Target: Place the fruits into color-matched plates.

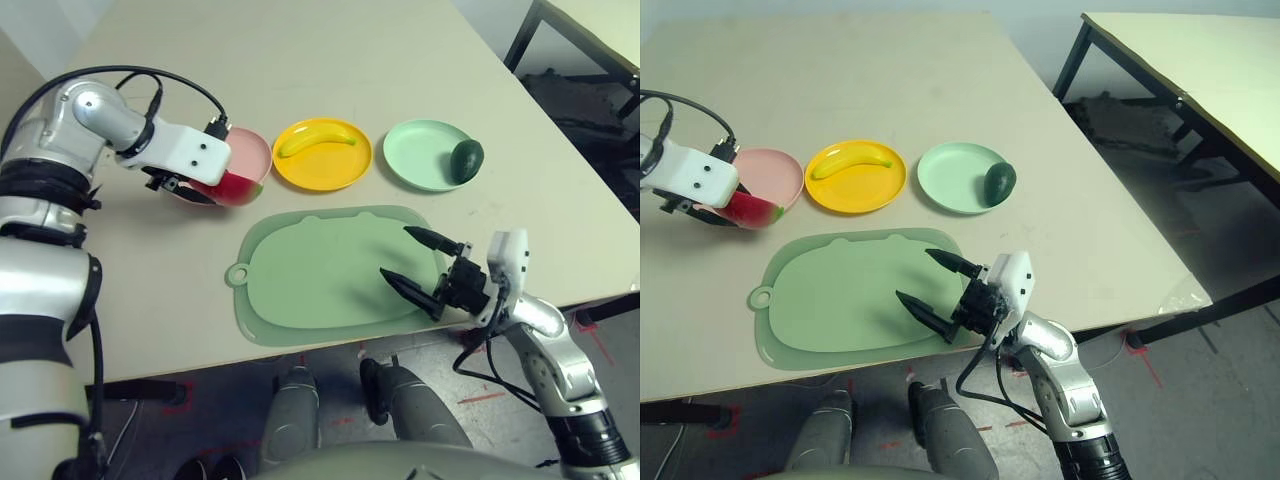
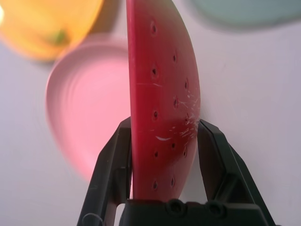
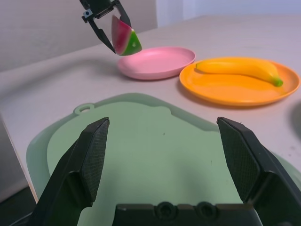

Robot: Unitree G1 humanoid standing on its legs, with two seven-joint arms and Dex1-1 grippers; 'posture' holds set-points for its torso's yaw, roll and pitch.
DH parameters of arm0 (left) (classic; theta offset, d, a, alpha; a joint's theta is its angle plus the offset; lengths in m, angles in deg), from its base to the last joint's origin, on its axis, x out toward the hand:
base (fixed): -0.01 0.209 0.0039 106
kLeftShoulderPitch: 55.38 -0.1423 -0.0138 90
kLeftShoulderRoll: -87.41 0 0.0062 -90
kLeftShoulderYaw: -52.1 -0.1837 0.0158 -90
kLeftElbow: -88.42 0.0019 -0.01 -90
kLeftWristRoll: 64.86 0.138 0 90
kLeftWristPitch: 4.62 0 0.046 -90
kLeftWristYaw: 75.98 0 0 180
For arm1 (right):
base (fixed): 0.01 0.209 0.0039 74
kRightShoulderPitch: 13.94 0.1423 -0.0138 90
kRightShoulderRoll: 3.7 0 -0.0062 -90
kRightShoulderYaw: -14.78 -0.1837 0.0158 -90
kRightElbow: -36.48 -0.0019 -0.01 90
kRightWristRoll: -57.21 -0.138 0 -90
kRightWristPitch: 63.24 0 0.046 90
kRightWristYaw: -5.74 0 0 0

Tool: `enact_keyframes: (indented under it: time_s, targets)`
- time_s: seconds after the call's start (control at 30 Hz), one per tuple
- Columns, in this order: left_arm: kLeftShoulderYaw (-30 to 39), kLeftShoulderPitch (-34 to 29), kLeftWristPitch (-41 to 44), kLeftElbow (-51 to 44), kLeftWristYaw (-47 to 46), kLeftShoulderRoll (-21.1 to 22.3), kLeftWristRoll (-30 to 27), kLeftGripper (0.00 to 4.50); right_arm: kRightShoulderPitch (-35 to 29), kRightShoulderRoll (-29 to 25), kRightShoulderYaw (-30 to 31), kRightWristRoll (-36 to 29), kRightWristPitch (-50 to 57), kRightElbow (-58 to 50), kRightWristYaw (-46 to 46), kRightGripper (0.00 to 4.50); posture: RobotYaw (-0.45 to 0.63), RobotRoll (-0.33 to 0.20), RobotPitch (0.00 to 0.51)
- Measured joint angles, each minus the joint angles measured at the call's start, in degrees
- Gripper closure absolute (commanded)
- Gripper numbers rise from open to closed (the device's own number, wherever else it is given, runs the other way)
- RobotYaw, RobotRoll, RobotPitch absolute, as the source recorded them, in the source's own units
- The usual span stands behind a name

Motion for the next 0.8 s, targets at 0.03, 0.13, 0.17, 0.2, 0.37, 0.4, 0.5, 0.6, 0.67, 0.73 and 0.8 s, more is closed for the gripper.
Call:
enact_keyframes:
  time_s: [0.03, 0.13, 0.17, 0.2, 0.37, 0.4, 0.5, 0.6, 0.67, 0.73, 0.8]
  targets:
    - [-0.03, 0.26, -0.02, 1.07, -2.07, 0.11, 1.41, 2.41, 0.22, -0.18, 0.29, 0.53, 0.73, -0.68, -0.78, 0.0, -0.02, 0.0, 0.165]
    - [-0.15, 0.41, 0.62, 4.5, -8.47, -0.06, 5.3, 2.41, 1.5, -0.85, 1.18, 2.42, 3.58, -3.37, -3.32, 0.0, -0.02, 0.0, 0.17]
    - [-0.17, 0.41, 1.0, 5.37, -10.61, -0.25, 6.36, 2.41, 1.97, -0.88, 1.27, 2.55, 4.68, -4.24, -4.16, 0.0, -0.02, 0.0, 0.171]
    - [-0.24, 0.41, 1.5, 6.3, -13.09, -0.68, 7.48, 2.41, 2.43, -0.9, 1.29, 2.6, 5.93, -5.14, -5.16, 0.0, -0.03, 0.0, 0.174]
    - [-0.52, 0.08, 3.76, 9.05, -23.21, -3.4, 11.68, 2.41, 3.55, -1.3, 1.52, 2.85, 10.65, -8.57, -8.5, 0.0, -0.04, 0.0, 0.188]
    - [-0.52, -0.13, 4.29, 9.46, -25.03, -4.01, 12.38, 2.41, 3.55, -1.31, 1.66, 2.84, 11.57, -9.3, -9.16, 0.0, -0.05, 0.0, 0.19]
    - [-0.53, -1.05, 5.27, 10.6, -28.15, -5.12, 13.7, 2.41, 3.11, -1.32, 1.84, 2.76, 13.32, -11.49, -10.47, 0.0, -0.06, 0.0, 0.199]
    - [-0.53, -2.24, 6.06, 11.09, -29.75, -5.97, 14.4, 2.41, 2.25, -1.31, 1.84, 2.43, 14.65, -13.07, -11.46, 0.0, -0.07, 0.0, 0.208]
    - [-0.53, -3.27, 6.17, 11.39, -30.42, -6.42, 14.79, 2.41, 1.87, -1.32, 1.84, 2.27, 15.31, -13.8, -11.98, 0.0, -0.07, 0.0, 0.21]
    - [-0.51, -4.24, 6.17, 11.46, -31.08, -6.75, 14.86, 2.41, 1.58, -1.33, 1.8, 2.16, 15.87, -14.11, -12.41, 0.0, -0.07, 0.0, 0.215]
    - [-0.51, -4.86, 6.16, 11.47, -31.62, -6.88, 14.9, 2.06, 1.0, -1.35, 1.78, 2.07, 16.17, -14.55, -12.71, 0.0, -0.07, 0.0, 0.218]
